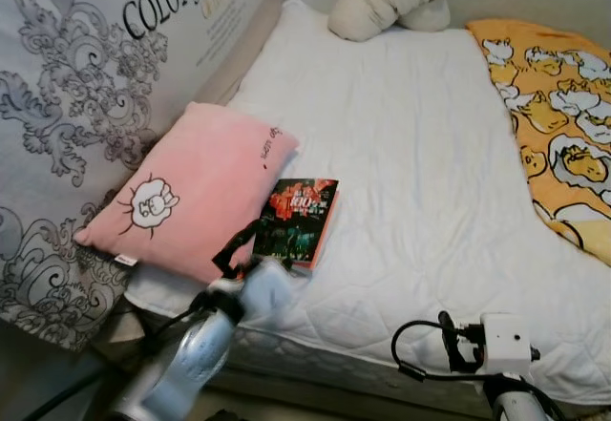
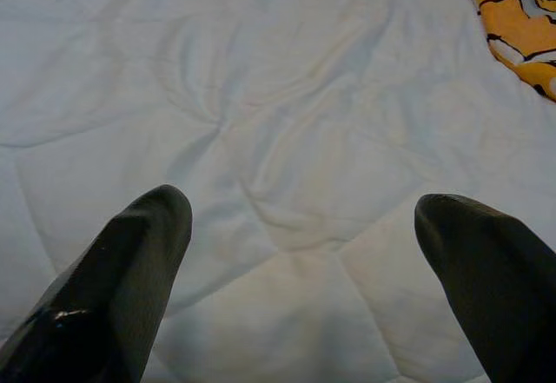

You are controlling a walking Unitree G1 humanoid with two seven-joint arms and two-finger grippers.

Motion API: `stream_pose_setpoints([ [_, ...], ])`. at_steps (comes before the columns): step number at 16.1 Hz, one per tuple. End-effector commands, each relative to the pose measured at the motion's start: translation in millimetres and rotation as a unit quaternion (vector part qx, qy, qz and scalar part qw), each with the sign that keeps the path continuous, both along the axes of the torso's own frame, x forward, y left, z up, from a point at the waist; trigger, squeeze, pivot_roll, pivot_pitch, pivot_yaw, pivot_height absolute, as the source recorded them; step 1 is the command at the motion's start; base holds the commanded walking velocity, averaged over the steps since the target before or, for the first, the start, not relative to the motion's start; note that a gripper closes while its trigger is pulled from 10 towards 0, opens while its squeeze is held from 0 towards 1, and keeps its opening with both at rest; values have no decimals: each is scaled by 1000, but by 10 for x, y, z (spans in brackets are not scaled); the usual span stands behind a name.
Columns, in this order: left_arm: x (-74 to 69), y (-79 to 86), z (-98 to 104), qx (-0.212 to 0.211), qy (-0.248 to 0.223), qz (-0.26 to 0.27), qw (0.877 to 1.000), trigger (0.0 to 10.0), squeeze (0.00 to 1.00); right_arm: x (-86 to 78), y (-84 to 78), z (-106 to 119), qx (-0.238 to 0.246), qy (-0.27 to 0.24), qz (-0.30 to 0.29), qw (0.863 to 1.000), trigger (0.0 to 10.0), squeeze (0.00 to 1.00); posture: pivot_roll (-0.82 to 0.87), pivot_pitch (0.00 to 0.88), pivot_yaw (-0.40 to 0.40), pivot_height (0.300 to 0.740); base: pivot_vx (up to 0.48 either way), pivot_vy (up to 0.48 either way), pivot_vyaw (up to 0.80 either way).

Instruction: Clean up the room

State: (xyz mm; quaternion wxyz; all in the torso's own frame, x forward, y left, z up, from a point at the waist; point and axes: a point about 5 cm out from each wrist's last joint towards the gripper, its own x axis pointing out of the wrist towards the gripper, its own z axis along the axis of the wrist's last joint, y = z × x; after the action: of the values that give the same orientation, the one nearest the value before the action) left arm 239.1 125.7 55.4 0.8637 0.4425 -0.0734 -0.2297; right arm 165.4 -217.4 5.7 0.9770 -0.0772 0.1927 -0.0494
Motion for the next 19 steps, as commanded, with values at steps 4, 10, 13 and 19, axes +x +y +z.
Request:
stream_pose_setpoints([
  [4, 93, -314, -184, 130, -69, -121, 982, 10000, 0, 29, 78, 31, 17, -8, 48, 999, 10000, 0, 25, 0, -72, 732, 0, 0, 0],
  [10, 197, -384, -502, 208, -2, -151, 966, 10000, 0, -130, 54, 44, 9, 8, 59, 998, 10000, 0, -27, 19, -73, 732, 0, 0, 0],
  [13, 96, -331, -670, 211, 48, -150, 965, 10000, 0, -202, 46, 48, 11, 13, 57, 998, 10000, 0, -42, 40, -72, 732, 0, 0, 0],
  [19, 320, -304, -664, 260, 31, -85, 961, 10000, 0, -202, 34, 69, 6, 17, 65, 998, 10000, 0, -55, 42, -89, 732, 0, 0, 0],
])
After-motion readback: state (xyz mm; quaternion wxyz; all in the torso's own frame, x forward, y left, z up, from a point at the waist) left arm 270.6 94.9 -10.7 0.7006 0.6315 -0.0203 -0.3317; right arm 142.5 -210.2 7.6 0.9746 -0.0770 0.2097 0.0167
